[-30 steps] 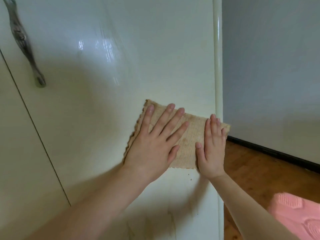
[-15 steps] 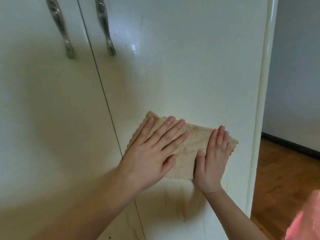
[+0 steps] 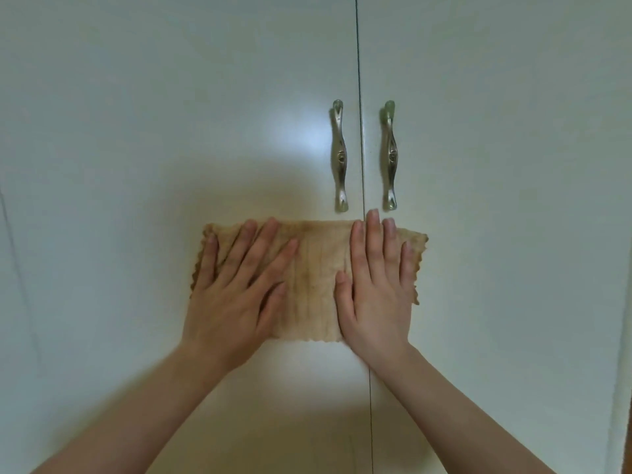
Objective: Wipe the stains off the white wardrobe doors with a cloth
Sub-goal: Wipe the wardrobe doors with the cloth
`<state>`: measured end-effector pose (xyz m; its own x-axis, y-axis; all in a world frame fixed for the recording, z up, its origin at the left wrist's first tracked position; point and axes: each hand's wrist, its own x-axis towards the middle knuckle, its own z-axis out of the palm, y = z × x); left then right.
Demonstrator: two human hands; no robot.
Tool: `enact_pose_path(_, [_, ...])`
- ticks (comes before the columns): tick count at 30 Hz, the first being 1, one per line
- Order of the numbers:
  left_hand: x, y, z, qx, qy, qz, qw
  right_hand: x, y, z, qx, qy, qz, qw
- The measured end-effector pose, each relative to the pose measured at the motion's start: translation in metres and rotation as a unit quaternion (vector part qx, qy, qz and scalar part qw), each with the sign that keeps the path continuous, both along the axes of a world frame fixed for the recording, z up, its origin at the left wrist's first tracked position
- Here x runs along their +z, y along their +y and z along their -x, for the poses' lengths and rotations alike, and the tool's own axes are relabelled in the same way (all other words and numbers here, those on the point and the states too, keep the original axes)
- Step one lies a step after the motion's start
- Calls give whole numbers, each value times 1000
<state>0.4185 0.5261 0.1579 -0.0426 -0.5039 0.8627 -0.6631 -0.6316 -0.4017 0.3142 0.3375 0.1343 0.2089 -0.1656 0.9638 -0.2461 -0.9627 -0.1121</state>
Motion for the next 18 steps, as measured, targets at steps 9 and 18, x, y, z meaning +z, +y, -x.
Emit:
enact_pose_path(9, [-24, 49, -23, 7, 29, 40, 999, -10, 62, -28, 57, 42, 67, 995])
enact_pose_path(18, [-95, 107, -46, 27, 90, 36, 995, -58, 99, -48, 103, 117, 179, 971])
